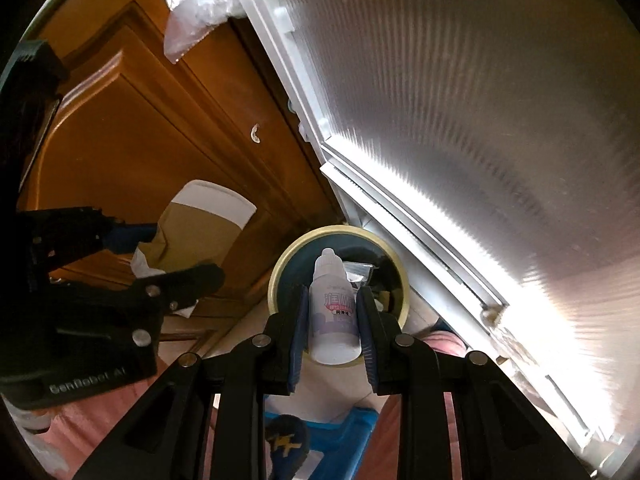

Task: Collect trash
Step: 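Carry the paper cup and dropper bottle down over the bin with both grippers, then open the left gripper over the bin while the right gripper drops the bottle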

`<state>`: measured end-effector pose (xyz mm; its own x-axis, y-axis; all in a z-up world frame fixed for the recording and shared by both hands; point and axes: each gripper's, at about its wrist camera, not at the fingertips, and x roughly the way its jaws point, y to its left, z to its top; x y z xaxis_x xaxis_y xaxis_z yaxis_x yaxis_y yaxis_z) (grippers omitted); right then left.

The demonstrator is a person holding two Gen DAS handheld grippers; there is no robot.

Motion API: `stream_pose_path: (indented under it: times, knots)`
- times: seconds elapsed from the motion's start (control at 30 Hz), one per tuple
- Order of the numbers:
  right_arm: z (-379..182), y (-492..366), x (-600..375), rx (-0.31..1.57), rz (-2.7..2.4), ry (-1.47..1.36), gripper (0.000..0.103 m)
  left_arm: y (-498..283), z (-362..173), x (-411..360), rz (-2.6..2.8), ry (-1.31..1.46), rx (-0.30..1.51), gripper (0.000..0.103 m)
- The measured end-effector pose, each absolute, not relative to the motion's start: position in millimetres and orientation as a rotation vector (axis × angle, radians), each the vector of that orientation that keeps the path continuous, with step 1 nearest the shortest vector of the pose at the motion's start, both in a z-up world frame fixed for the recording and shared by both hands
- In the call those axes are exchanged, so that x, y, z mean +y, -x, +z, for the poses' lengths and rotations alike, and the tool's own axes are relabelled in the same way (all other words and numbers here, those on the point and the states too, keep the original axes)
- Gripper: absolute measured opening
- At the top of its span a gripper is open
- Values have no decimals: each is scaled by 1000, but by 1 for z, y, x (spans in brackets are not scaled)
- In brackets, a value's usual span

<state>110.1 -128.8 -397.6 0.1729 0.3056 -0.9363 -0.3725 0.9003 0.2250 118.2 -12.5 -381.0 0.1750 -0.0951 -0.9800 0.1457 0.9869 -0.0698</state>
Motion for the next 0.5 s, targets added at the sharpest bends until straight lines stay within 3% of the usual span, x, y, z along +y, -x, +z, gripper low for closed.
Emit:
stream_pose_path:
  times: [0.07, 0.17, 0.23, 0.33, 0.5]
  knots:
    - [-398, -112, -128, 1316, 488, 49, 25, -120, -384, -13, -167, -48, 1394, 45]
    - [-397, -115, -129, 1315, 485, 43, 33, -123, -388, -12, -158, -55, 1401, 50]
    - [-399, -117, -131, 1310, 480, 35, 34, -124, -387, -9, -142, -66, 1397, 65]
    - [-400, -118, -137, 1316, 474, 19, 34, -125, -385, -4, -140, -51, 1391, 81]
    - [-395, -116, -135, 1300, 482, 28, 35, -125, -375, -7, -143, -66, 1375, 81]
